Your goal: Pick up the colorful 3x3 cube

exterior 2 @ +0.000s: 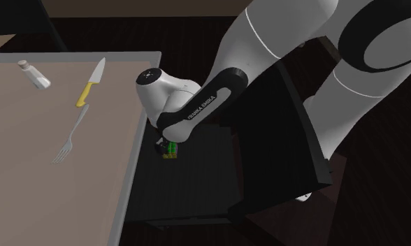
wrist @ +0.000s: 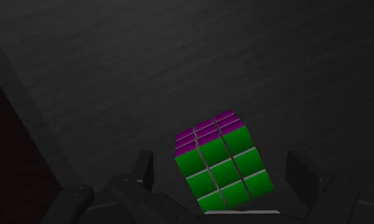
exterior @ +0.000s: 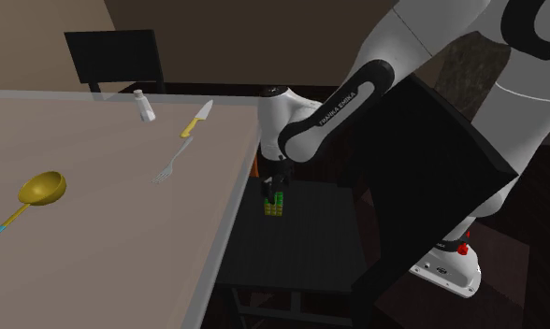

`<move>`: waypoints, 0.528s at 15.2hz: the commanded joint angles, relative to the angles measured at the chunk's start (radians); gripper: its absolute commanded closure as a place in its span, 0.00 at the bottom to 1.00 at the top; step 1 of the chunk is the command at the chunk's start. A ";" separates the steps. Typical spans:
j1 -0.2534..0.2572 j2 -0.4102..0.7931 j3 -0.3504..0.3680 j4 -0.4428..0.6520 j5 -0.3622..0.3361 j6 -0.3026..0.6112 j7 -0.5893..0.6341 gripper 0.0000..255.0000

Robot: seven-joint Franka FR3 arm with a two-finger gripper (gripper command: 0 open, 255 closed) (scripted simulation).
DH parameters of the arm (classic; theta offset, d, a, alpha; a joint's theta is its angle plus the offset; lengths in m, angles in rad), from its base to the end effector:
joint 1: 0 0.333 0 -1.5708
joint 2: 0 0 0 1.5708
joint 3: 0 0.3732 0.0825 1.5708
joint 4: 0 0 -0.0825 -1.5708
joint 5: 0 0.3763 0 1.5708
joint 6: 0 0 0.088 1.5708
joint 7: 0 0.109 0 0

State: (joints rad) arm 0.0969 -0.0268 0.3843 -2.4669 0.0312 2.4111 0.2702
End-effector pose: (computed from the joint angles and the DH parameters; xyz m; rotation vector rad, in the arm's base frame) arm 0.4104 0.2148 0.3617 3.1258 0.2934 -0.0510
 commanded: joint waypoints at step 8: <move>0.003 0.105 -0.002 -0.011 -0.063 0.110 0.049 0.00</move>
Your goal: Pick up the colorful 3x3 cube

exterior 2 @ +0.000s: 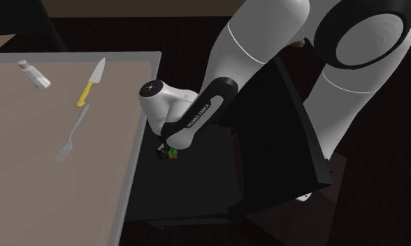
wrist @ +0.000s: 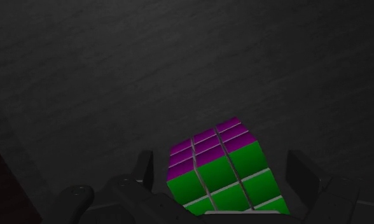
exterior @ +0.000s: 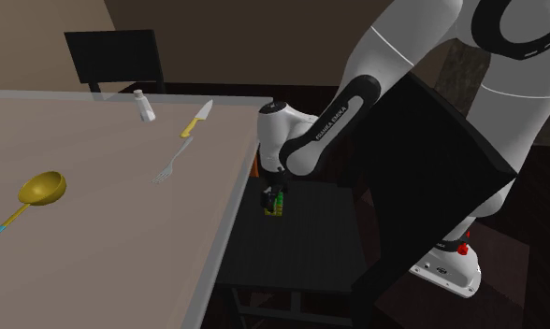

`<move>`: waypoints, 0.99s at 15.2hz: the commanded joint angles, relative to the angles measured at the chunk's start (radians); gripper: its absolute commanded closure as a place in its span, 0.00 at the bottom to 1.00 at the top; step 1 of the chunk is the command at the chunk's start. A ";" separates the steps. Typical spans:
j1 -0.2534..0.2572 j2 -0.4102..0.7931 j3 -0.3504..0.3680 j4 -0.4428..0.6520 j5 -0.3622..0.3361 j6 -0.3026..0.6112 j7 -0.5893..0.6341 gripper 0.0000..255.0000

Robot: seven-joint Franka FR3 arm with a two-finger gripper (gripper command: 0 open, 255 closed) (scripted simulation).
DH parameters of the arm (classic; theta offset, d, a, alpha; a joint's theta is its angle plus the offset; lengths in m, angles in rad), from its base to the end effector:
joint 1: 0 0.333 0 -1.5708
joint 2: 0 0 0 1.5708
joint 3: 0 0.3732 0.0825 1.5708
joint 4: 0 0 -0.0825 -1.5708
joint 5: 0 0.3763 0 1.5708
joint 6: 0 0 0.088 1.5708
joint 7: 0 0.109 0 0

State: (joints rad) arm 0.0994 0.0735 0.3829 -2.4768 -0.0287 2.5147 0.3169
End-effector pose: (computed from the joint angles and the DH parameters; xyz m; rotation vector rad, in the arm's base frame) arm 0.4182 0.2190 0.3232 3.1257 0.2953 -0.0500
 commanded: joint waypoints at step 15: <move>-0.002 -0.060 0.005 0.010 0.037 -0.064 -0.026 1.00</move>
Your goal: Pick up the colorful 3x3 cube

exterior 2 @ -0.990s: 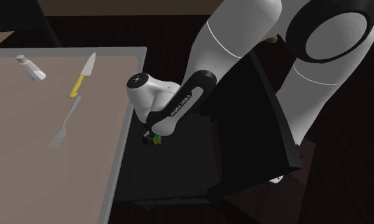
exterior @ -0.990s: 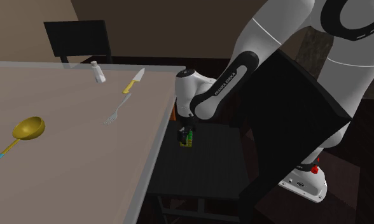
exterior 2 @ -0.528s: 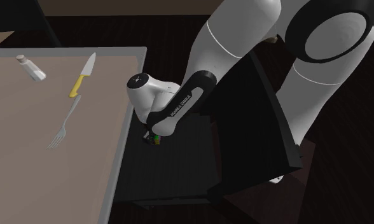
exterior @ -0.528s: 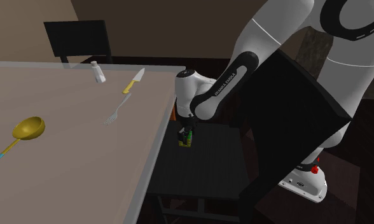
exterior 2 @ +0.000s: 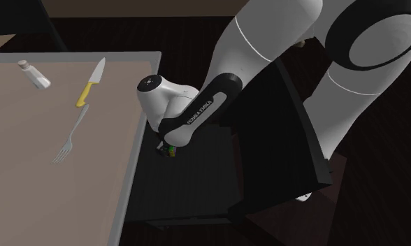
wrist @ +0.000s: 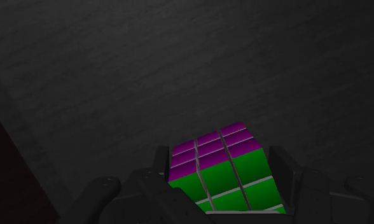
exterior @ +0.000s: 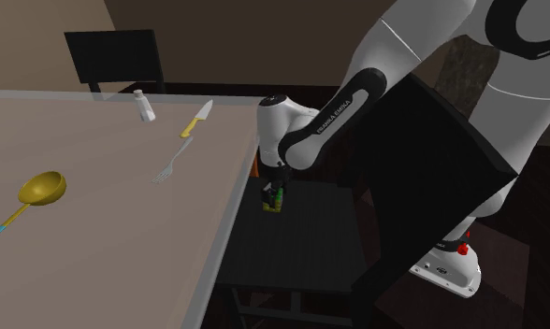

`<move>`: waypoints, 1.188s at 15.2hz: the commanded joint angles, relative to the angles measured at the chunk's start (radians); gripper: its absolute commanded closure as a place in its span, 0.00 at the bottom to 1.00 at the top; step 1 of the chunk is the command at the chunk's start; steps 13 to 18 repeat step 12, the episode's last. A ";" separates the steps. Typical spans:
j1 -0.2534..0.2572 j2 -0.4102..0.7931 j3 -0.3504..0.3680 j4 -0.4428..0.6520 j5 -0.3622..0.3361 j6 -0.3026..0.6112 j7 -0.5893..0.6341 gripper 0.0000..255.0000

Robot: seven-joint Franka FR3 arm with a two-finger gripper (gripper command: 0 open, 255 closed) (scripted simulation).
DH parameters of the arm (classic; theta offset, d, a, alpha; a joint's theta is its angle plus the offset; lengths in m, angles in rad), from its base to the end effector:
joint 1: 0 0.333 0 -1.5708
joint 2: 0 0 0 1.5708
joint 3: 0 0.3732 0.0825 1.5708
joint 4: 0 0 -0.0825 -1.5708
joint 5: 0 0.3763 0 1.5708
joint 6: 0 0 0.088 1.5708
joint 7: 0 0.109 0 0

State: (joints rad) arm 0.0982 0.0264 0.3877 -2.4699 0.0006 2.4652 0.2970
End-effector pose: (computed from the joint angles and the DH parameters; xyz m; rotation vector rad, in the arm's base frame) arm 0.4149 0.2189 0.3421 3.1257 0.2954 -0.0485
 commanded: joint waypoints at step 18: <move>0.002 -0.126 -0.003 0.044 0.064 -0.162 -0.046 1.00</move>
